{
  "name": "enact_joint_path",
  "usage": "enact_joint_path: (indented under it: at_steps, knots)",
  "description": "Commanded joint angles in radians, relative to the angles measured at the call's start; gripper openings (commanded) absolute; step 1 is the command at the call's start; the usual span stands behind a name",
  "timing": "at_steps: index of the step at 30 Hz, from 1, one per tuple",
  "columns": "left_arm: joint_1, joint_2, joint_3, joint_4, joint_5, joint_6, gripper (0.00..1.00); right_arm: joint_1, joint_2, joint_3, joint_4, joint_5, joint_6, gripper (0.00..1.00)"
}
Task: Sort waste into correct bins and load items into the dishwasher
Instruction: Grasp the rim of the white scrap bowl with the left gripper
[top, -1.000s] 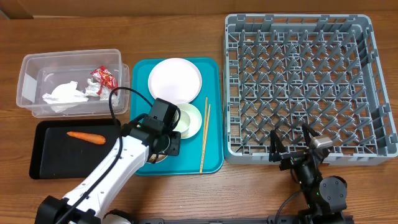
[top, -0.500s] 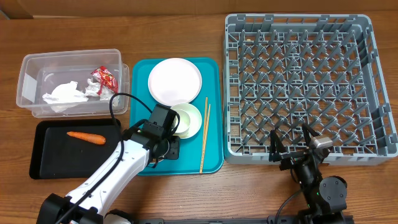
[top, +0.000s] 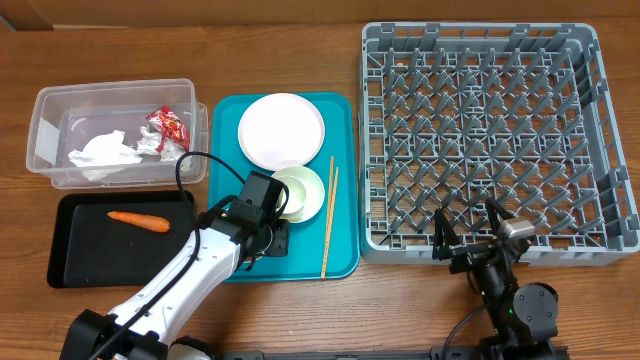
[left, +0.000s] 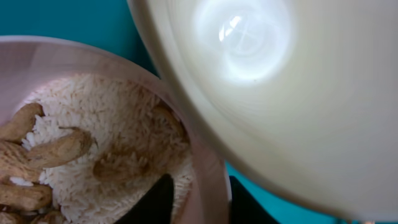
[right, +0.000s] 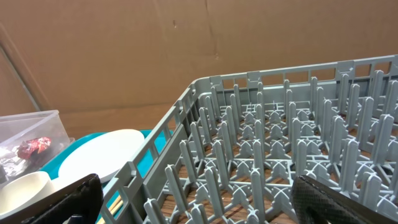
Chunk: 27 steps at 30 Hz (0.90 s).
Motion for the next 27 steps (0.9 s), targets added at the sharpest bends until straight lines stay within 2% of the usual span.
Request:
enact_joint_path:
  at_steps: [1,4,13,27]
  knots:
    - [-0.007,-0.015,-0.011,0.004,-0.018,-0.007,0.17,-0.003,-0.011,-0.01,0.006,-0.006,-0.003,1.0]
    - [-0.007,-0.015,-0.011,0.003,-0.018,-0.008,0.04,-0.003,-0.011,-0.01,0.006,-0.006,-0.003,1.0]
    - [-0.006,-0.016,0.002,-0.002,-0.035,-0.023,0.04,-0.003,-0.011,-0.01,0.006,-0.006,-0.003,1.0]
    - [-0.006,-0.017,0.197,-0.225,-0.036,-0.027,0.04,-0.003,-0.011,-0.01,0.006,-0.006,-0.003,1.0]
